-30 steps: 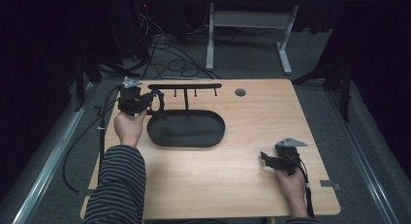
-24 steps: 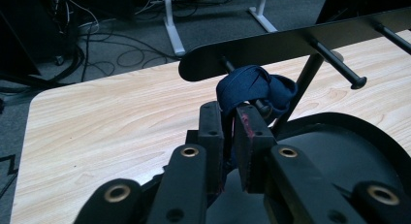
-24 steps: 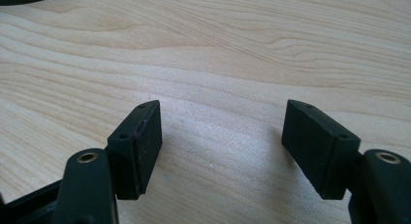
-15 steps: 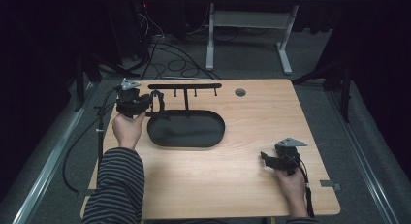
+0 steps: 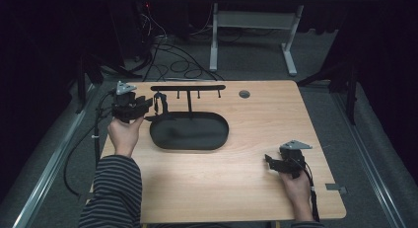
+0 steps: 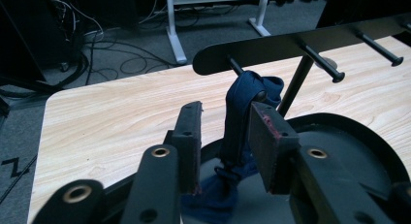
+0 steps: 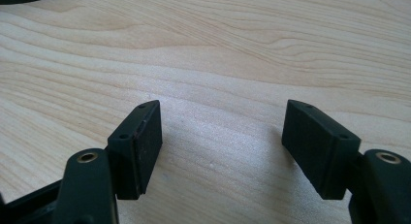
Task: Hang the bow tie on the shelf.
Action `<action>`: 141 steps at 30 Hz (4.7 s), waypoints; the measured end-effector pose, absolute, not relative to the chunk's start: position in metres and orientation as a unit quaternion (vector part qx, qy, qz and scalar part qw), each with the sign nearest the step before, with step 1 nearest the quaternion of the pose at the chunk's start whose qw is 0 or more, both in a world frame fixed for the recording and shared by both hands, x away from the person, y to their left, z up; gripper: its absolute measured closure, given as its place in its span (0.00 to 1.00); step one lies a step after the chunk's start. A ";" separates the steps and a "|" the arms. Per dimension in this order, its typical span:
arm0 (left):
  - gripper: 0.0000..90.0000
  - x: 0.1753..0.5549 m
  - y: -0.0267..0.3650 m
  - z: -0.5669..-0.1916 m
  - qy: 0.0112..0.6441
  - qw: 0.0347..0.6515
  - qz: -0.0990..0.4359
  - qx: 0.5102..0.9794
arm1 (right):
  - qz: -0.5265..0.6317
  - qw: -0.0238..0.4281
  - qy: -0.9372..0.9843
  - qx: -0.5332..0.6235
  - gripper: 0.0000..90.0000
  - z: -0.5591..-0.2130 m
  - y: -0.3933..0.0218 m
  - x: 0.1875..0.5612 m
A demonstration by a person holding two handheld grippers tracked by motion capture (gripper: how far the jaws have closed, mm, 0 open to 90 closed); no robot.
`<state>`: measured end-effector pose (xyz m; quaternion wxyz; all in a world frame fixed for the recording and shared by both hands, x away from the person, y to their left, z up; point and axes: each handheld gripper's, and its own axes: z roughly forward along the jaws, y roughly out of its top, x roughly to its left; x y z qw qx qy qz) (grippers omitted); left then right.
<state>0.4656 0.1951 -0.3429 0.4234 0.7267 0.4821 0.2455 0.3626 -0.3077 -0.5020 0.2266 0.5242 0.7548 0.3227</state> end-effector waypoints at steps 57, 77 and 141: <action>0.62 0.399 0.214 -0.340 0.462 0.429 0.264 0.730 | 0.321 0.228 0.756 0.523 0.36 -0.502 -0.307 0.362; 0.61 0.379 0.220 -0.349 0.464 0.442 0.256 0.724 | 0.320 0.228 0.756 0.523 0.36 -0.502 -0.307 0.362; 0.58 0.345 0.232 -0.460 0.524 0.408 0.192 0.722 | 0.319 0.230 0.756 0.523 0.36 -0.502 -0.307 0.362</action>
